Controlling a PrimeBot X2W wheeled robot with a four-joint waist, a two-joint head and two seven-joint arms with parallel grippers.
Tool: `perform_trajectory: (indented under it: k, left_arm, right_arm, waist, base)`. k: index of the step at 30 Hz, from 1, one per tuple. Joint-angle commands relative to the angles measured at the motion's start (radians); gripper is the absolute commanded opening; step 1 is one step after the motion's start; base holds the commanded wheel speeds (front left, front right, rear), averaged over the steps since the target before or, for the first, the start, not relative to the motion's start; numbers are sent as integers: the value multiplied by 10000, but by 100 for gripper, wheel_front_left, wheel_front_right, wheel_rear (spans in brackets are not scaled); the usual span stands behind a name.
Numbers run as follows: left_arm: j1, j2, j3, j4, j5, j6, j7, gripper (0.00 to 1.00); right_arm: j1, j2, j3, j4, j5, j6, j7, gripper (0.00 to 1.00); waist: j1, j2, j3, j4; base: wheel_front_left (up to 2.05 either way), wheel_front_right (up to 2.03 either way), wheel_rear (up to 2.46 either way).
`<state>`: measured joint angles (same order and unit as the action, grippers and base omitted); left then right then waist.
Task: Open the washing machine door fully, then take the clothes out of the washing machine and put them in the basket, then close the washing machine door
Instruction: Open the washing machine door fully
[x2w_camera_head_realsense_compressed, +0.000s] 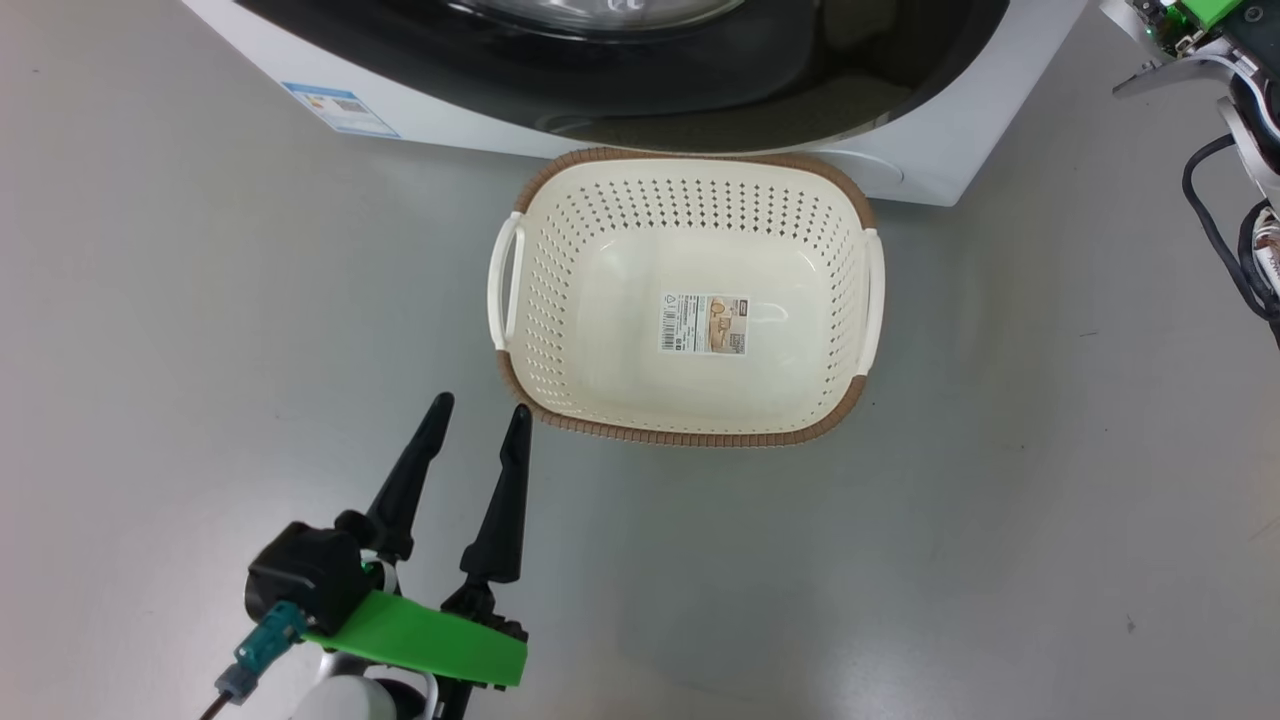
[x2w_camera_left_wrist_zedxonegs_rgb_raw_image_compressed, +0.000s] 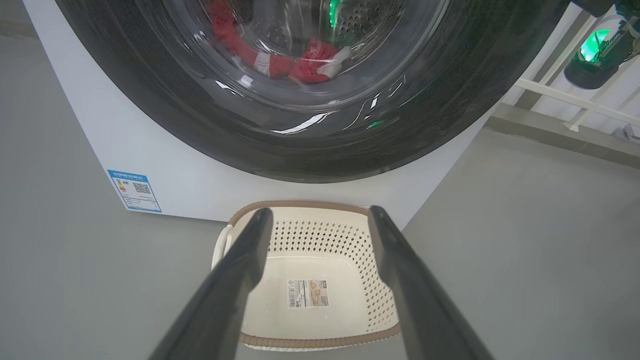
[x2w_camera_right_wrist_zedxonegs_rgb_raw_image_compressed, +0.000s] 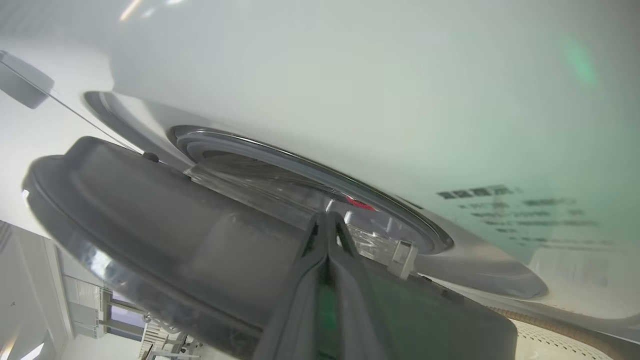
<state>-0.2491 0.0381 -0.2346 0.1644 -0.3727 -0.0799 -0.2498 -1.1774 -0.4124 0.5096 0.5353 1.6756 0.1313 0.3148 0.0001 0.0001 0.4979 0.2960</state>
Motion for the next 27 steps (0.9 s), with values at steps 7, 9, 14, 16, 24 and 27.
perform_trajectory:
  k: [7, 9, 14, 16, 24, 27]
  left_arm:
    - [3, 122, 284, -164, -46, -14, -120, 100]
    - [44, 122, 283, -152, -40, -15, -120, 100]
    - [162, 122, 326, -180, 3, -8, -120, 100]
    - [226, 122, 358, -178, 33, -4, -120, 100]
    - [443, 122, 405, -183, 98, 8, -120, 100]
    - [503, 122, 419, -189, 114, 14, -120, 100]
  right_arm:
    - [535, 352, 6, -288, 74, -6, 604, 0]
    - [733, 374, -14, -346, 47, -6, 701, 0]
    - [1198, 488, -91, -483, 25, -6, 937, 0]
    - [1401, 579, -84, -576, 15, -6, 1062, 0]
    - [2223, 792, -179, -947, -62, -6, 1403, 0]
    - [2506, 850, -220, -1092, -93, -6, 1534, 0]
  waist:
    - [0, -1, -250, -26]
    - [0, -1, -361, -35]
    - [0, -1, -630, -96]
    - [0, -1, -756, -141]
    - [0, -1, -1175, -248]
    - [0, -1, -1286, -270]
  base:
    - [0, 0, 0]
    - [0, 0, 0]
    - [0, 0, 0]
    - [0, 0, 0]
    - [0, 0, 0]
    - [0, 0, 0]
